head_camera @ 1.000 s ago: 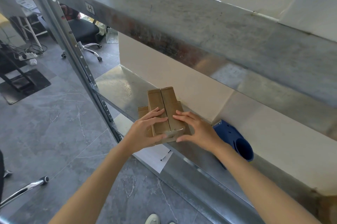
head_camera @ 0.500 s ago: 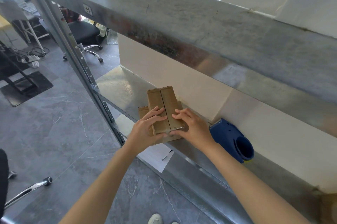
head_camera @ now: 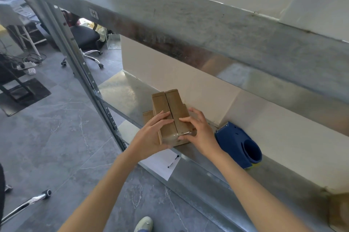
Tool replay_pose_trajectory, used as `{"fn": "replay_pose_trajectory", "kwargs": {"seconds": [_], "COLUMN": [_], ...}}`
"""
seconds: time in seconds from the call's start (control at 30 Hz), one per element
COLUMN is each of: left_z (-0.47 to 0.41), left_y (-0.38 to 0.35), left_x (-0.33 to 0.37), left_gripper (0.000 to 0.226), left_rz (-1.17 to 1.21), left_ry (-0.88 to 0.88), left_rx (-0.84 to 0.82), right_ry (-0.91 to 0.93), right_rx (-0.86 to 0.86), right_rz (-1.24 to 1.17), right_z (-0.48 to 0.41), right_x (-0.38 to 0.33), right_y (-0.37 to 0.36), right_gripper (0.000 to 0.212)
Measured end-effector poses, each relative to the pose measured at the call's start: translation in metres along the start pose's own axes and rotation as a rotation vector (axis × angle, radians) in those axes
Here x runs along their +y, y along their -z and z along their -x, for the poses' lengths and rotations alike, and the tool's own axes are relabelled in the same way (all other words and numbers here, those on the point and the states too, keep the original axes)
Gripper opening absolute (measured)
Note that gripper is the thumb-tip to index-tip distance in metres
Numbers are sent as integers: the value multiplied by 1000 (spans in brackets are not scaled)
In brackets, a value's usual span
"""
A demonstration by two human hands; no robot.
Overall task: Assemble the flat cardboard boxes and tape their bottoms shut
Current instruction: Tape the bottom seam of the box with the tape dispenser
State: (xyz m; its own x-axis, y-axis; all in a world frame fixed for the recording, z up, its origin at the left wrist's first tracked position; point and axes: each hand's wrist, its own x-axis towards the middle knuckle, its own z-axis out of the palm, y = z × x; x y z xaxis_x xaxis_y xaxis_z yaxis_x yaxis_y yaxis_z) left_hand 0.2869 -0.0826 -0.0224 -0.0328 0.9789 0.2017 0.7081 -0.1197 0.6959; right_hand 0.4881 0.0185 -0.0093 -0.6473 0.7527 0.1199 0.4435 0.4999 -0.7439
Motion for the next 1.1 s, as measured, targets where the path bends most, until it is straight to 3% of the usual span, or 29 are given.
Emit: {"fn": "replay_pose_trajectory", "kwargs": {"seconds": [0.1, 0.27, 0.4, 0.53, 0.7, 0.8, 0.9, 1.0, 1.1], "left_z": [-6, -44, -70, -74, -56, -45, -39, -36, -37], "left_y": [22, 64, 72, 68, 69, 66, 64, 70, 83], "left_x": [-11, -37, -51, -61, -71, -71, -69, -71, -82], "left_gripper": [105, 102, 107, 101, 95, 90, 84, 79, 72], "left_rz": [-57, -45, 55, 137, 202, 207, 149, 145, 214], "left_ry": [-25, -49, -15, -7, 74, 126, 152, 129, 85], "left_rx": [-68, -34, -154, -174, -30, 98, 158, 137, 66], "right_ry": [-70, -135, -189, -247, -324, -383, -450, -475, -475], "right_rx": [-20, -86, -59, 79, 270, 286, 248, 236, 280], "right_rz": [-43, -20, 54, 106, 77, 13, -67, -35, 7], "right_z": [-1, 1, 5, 15, 21, 18, 10, -1, -8], "right_x": [-3, -6, -12, -22, -37, -49, -62, -72, -73], "right_y": [7, 13, 9, 3, -13, -27, -40, -47, -50], "right_gripper": [58, 62, 63, 61, 59, 60, 79, 93, 86]}}
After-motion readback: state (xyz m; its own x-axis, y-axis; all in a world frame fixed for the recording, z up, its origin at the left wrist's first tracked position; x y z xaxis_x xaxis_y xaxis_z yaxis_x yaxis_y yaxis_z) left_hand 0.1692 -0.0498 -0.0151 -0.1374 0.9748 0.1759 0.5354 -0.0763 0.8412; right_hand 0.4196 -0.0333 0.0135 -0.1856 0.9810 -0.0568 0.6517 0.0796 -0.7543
